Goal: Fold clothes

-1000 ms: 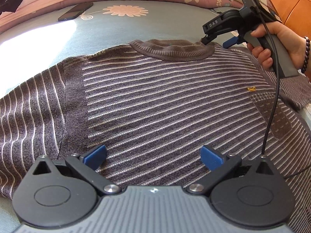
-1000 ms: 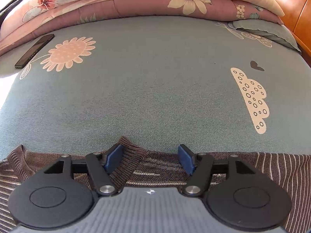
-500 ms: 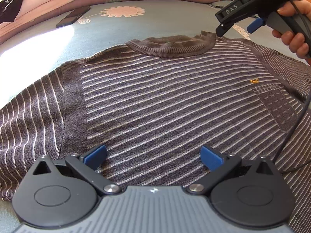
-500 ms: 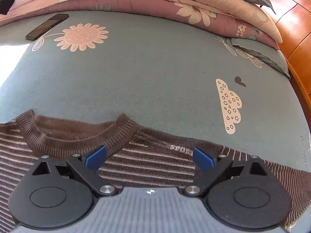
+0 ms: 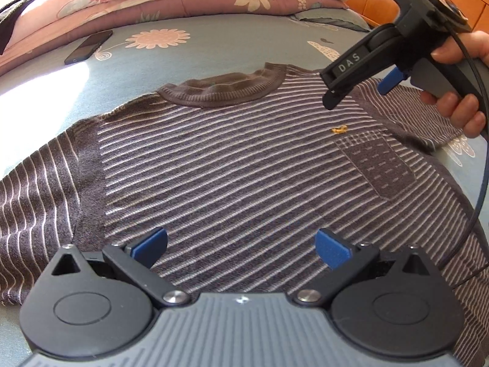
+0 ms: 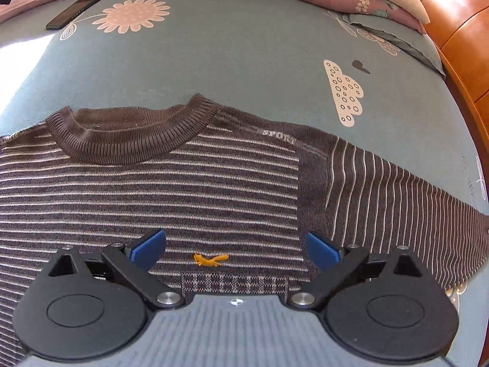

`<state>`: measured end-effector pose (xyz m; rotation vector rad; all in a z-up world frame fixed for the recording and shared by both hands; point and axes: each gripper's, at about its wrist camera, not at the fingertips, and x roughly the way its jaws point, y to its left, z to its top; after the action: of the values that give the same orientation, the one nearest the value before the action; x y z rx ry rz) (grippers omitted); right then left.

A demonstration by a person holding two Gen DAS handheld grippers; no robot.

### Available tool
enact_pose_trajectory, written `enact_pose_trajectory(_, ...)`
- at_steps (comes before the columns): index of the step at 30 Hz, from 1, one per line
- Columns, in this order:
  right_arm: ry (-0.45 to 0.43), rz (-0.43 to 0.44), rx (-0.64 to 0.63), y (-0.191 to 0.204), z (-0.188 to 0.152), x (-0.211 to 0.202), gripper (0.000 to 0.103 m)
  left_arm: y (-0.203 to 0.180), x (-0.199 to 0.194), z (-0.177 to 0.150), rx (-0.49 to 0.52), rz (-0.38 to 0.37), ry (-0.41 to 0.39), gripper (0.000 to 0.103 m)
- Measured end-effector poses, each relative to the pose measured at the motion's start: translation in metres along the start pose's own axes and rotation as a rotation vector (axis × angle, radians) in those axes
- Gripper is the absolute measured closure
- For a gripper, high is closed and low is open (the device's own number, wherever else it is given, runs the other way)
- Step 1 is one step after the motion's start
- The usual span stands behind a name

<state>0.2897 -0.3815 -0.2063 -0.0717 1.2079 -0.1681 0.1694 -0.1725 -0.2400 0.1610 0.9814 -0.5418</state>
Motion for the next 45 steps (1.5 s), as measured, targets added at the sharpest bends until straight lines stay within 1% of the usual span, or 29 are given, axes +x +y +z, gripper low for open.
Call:
enact_pose_trajectory(1, 0.004, 0.002, 0.008, 0.0, -0.003, -0.001, 0.001, -0.003, 0.002, -0.004, 0.008, -0.017, 0.014, 0.001)
enact_pose_trajectory(6, 0.018, 0.005, 0.046, 0.001, -0.02, -0.01, 0.001, 0.018, 0.018, -0.021, -0.016, 0.078, 0.053, 0.001)
enact_pose_trajectory(9, 0.012, 0.001, 0.082, -0.003, -0.034, -0.019, 0.001, 0.043, 0.001, -0.013, -0.037, 0.057, -0.002, 0.001)
enact_pose_trajectory(11, 0.011, 0.013, 0.113, -0.008, -0.047, -0.025, 0.0, 0.053, -0.013, -0.009, -0.043, 0.006, -0.027, 0.001)
enact_pose_trajectory(14, 0.013, 0.048, 0.163, -0.019, -0.073, -0.035, 0.0, 0.047, -0.03, -0.013, -0.03, -0.083, -0.027, 0.001)
enact_pose_trajectory(16, 0.02, 0.092, 0.183, -0.027, -0.096, -0.04, 0.0, 0.039, -0.038, -0.019, -0.016, -0.129, -0.015, 0.001)
enact_pose_trajectory(18, 0.03, 0.127, 0.197, -0.033, -0.119, -0.043, 0.0, 0.024, -0.042, -0.033, 0.014, -0.157, 0.013, 0.001)
enact_pose_trajectory(20, 0.042, 0.16, 0.207, -0.039, -0.14, -0.043, 0.0, 0.01, -0.046, -0.049, 0.042, -0.169, 0.018, 0.001)
enact_pose_trajectory(22, 0.056, 0.173, 0.208, -0.041, -0.158, -0.039, 0.0, -0.002, -0.046, -0.062, 0.056, -0.187, 0.04, 0.001)
enact_pose_trajectory(24, 0.077, 0.168, 0.213, -0.042, -0.173, -0.03, 0.0, -0.009, -0.043, -0.072, 0.055, -0.196, 0.069, 0.001)
enact_pose_trajectory(27, 0.117, 0.166, 0.258, -0.044, -0.192, -0.013, 0.0, -0.01, -0.036, -0.084, 0.021, -0.197, 0.095, 0.001)
enact_pose_trajectory(29, 0.092, 0.153, 0.263, -0.044, -0.2, -0.012, 0.0, -0.008, -0.035, -0.092, 0.02, -0.195, 0.065, 0.001)
enact_pose_trajectory(31, 0.059, 0.145, 0.248, -0.04, -0.207, -0.014, 0.0, -0.005, -0.037, -0.095, -0.02, -0.199, 0.037, 0.001)
enact_pose_trajectory(33, 0.034, 0.137, 0.219, -0.037, -0.212, -0.014, 0.0, -0.001, -0.037, -0.096, -0.07, -0.207, 0.027, 0.001)
enact_pose_trajectory(36, -0.003, 0.134, 0.17, -0.033, -0.22, -0.014, 0.0, 0.002, -0.037, -0.095, -0.063, -0.221, 0.037, 0.001)
enact_pose_trajectory(37, -0.022, 0.136, 0.165, -0.034, -0.223, -0.014, 0.0, 0.002, -0.037, -0.094, -0.051, -0.222, 0.045, 0.001)
enact_pose_trajectory(39, -0.058, 0.139, 0.152, -0.035, -0.227, -0.014, 0.0, 0.002, -0.039, -0.094, -0.061, -0.215, 0.062, 0.001)
enact_pose_trajectory(41, -0.066, 0.13, 0.121, -0.033, -0.229, -0.014, 0.0, 0.003, -0.041, -0.095, -0.086, -0.211, 0.07, 0.001)
enact_pose_trajectory(43, -0.065, 0.123, 0.107, -0.031, -0.229, -0.014, 0.0, 0.008, -0.045, -0.101, -0.124, -0.208, 0.06, 0.001)
enact_pose_trajectory(45, -0.055, 0.121, 0.103, -0.031, -0.228, -0.014, 0.0, 0.008, -0.05, -0.108, -0.125, -0.188, 0.053, 0.001)
